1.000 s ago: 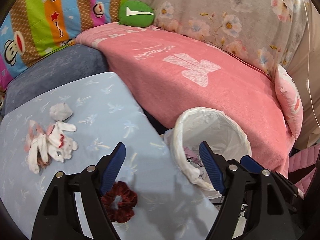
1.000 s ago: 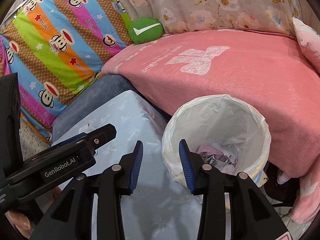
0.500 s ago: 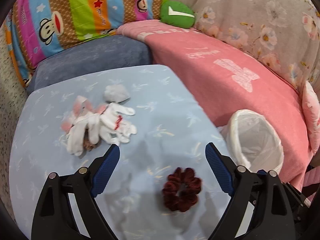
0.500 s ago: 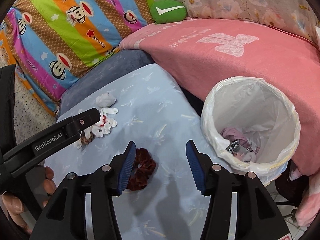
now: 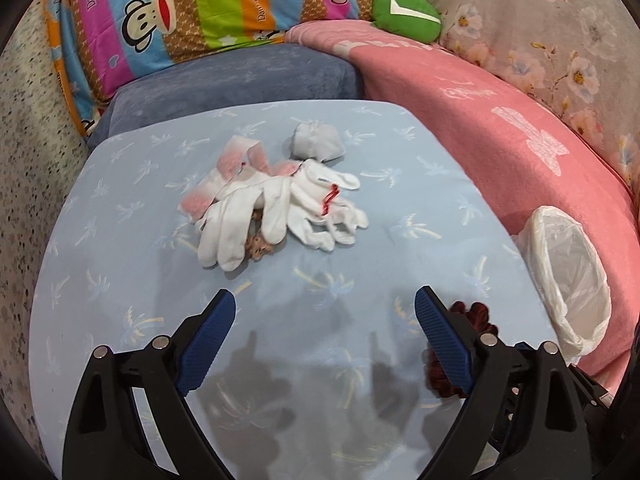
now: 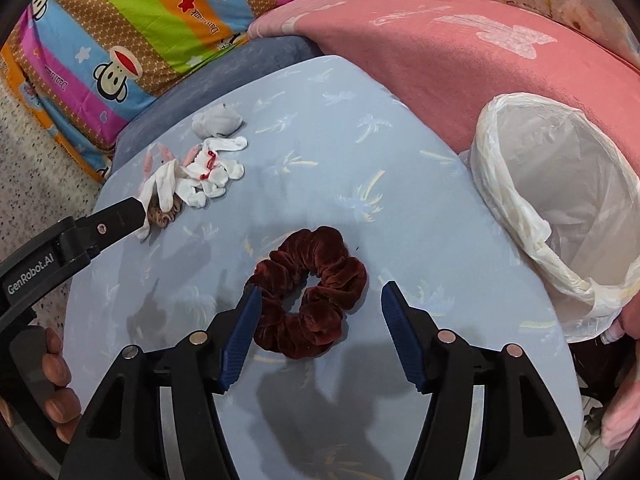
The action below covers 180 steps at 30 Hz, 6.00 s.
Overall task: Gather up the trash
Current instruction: 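Move both grippers back over the table toward the dark red scrunchie, then grasp the dark red velvet scrunchie with the right gripper, then grasp the white glove with the left gripper while the right gripper holds the scrunchie, then carry the white glove and dark red scrunchie with both grippers over the wastebasket, then open both grippers over the wastebasket, dropping the glove and scrunchie, then move both grippers back over the table toward the brown scrunchie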
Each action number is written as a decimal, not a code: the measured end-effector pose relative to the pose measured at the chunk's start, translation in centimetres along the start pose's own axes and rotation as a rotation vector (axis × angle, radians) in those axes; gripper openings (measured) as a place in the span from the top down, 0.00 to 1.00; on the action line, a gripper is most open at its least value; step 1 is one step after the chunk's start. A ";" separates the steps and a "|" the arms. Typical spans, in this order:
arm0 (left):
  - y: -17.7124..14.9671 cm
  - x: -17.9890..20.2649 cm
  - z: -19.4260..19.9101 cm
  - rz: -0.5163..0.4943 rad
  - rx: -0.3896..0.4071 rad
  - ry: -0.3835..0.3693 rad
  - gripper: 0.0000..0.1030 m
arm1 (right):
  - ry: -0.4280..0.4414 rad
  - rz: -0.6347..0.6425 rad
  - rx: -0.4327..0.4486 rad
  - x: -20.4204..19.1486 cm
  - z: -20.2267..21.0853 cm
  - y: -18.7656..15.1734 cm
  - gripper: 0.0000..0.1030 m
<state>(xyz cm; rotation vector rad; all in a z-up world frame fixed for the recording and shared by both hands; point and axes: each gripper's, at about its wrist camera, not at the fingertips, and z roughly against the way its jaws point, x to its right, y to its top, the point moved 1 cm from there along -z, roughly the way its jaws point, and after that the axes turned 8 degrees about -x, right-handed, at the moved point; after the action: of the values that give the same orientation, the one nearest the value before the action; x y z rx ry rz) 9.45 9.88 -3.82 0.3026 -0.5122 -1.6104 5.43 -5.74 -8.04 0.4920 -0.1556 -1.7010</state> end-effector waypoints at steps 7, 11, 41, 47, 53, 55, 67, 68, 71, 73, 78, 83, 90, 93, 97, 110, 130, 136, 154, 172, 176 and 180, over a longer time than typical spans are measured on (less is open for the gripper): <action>-0.2 -3.1 -1.4 0.046 -0.025 0.024 0.15 | -0.043 0.038 -0.033 -1.4 -2.7 0.2 0.33; 0.0 -5.2 -2.1 0.090 -0.037 0.035 0.15 | -0.067 0.049 -0.027 -2.1 -3.7 0.5 0.28; 6.2 -8.6 -7.4 0.111 -0.093 -0.109 0.85 | 0.046 0.103 0.051 -8.1 -3.1 7.2 0.71; 5.9 -8.3 -5.6 0.099 -0.071 -0.142 0.93 | 0.060 0.100 0.072 -8.3 -1.9 7.1 0.71; 6.2 -6.9 -2.4 0.075 -0.015 -0.168 0.93 | 0.078 0.092 0.118 -7.8 0.3 6.9 0.71; 6.3 -6.1 -1.3 0.061 0.004 -0.179 0.93 | 0.083 0.087 0.139 -7.6 1.3 6.8 0.71; 6.4 0.4 4.4 -0.064 0.105 -0.249 0.93 | 0.103 0.028 0.257 -4.2 7.4 6.1 0.71; 6.3 1.0 4.6 -0.077 0.108 -0.255 0.93 | 0.102 0.019 0.268 -3.7 8.0 6.0 0.71; 6.1 3.1 5.1 -0.117 0.115 -0.270 0.93 | 0.096 -0.006 0.292 -2.2 9.3 5.8 0.71; 5.8 4.6 5.3 -0.144 0.115 -0.279 0.93 | 0.090 -0.023 0.305 -1.2 10.1 5.6 0.71; 5.2 8.4 5.6 -0.213 0.108 -0.309 0.93 | 0.073 -0.074 0.338 2.1 12.1 5.1 0.71; 4.4 12.6 5.8 -0.280 0.093 -0.344 0.93 | 0.046 -0.139 0.371 6.1 13.9 4.4 0.71; 3.5 17.9 5.6 -0.373 0.061 -0.390 0.93 | 0.012 -0.238 0.396 11.9 15.4 3.3 0.70; 3.2 19.9 5.4 -0.407 0.043 -0.413 0.92 | 0.002 -0.271 0.401 13.9 15.7 3.1 0.70; 2.9 22.2 5.1 -0.442 0.023 -0.440 0.91 | -0.014 -0.320 0.407 16.8 16.0 2.7 0.69; 3.2 23.1 5.0 -0.407 0.043 -0.412 0.48 | -0.039 -0.383 0.424 20.7 15.9 2.7 0.55; 3.1 16.7 4.5 -0.284 0.070 -0.282 0.37 | -0.008 -0.273 0.369 15.6 14.6 3.2 0.53; 3.2 13.4 4.3 -0.219 0.074 -0.246 0.36 | 0.004 -0.219 0.347 12.5 13.6 3.4 0.53; 2.9 3.1 3.0 -0.029 0.062 -0.150 0.36 | 0.015 -0.050 0.257 2.9 10.1 4.2 0.52; 2.4 -6.6 -2.0 0.101 -0.022 0.005 0.29 | 0.042 0.079 0.141 -6.6 2.1 7.3 0.45; 2.5 -7.9 -3.4 0.120 -0.047 0.015 0.29 | 0.050 0.088 0.115 -7.9 0.1 8.3 0.45; 2.6 -8.7 -4.7 0.126 -0.069 0.010 0.29 | 0.056 0.098 0.092 -9.3 -2.2 9.6 0.45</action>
<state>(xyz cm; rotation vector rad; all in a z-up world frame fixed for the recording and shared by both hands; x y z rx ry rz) 14.91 17.72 -7.47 0.2220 -0.4583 -1.4999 16.11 1.74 -4.22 0.5903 -0.2149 -1.5875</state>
